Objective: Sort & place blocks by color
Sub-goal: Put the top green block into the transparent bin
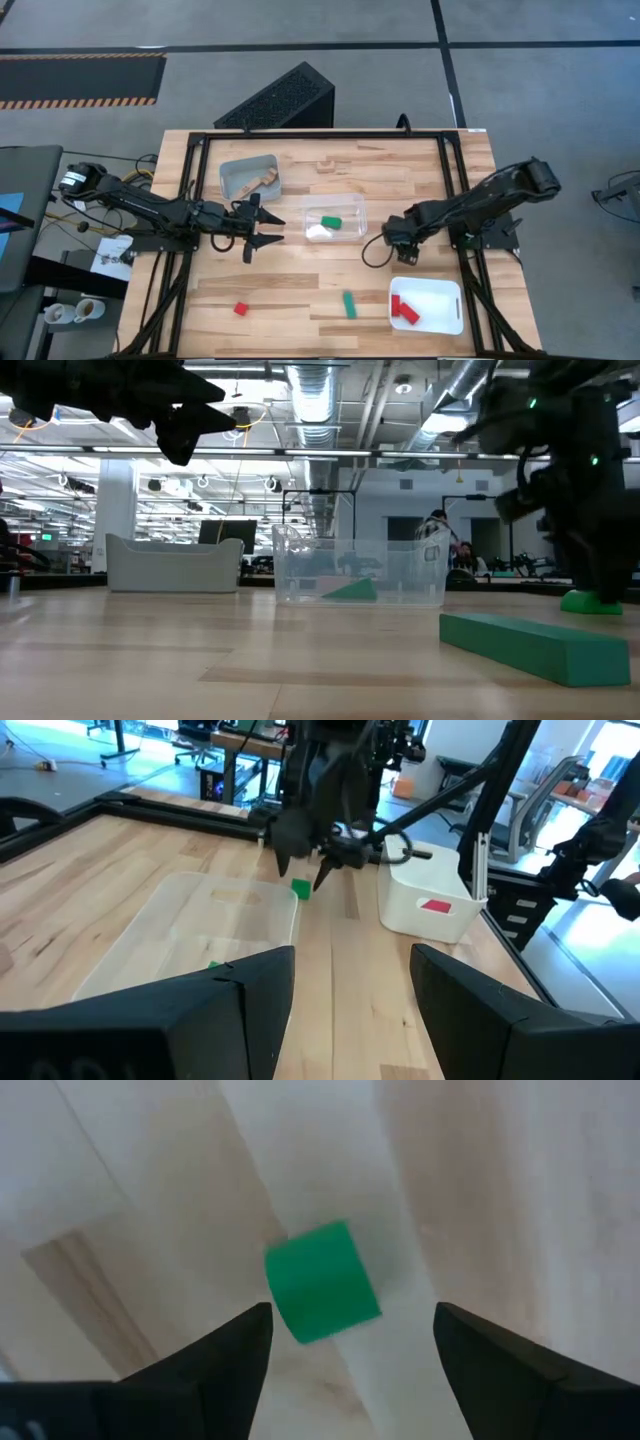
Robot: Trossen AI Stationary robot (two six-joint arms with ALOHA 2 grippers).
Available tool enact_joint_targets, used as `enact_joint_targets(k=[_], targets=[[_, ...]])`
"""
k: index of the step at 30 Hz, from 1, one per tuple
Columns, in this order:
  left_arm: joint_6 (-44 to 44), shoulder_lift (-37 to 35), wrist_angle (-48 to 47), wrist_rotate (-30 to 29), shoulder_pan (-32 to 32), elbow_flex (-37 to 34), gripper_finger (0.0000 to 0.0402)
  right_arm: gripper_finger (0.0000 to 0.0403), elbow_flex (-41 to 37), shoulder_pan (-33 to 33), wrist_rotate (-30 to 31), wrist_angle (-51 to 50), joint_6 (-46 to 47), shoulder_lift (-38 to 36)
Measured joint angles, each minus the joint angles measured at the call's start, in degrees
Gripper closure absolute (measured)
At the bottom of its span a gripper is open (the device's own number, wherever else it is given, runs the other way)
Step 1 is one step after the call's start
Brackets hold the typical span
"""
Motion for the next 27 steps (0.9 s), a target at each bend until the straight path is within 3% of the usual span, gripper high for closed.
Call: enact_joint_targets(k=[5, 11, 15, 20, 27], targets=[[0.0, 0.0, -0.2, 0.0, 0.0, 0.0, 0.0215, 0.0103, 0.4, -2.0, -1.4, 1.0, -4.7, 6.6], [0.0, 0.0, -0.3, 0.0, 0.0, 0.0, 0.0215, 0.0112, 0.7, -3.6, -3.1, 2.2, -8.7, 8.1], [0.2, 0.0, -0.3, 0.1, 0.0, 0.0, 0.0215, 0.0164, 1.1, -3.6, -2.9, 2.9, -9.6, 6.8], [0.2, 0.0, -0.3, 0.1, 0.0, 0.0, 0.0215, 0.0287, 0.9, -4.3, -2.3, 3.4, -9.4, 4.1], [0.1, 0.0, -0.2, 0.1, 0.0, 0.0, 0.0215, 0.0292, 4.4, -5.0, 1.2, 3.9, -7.8, -4.9]])
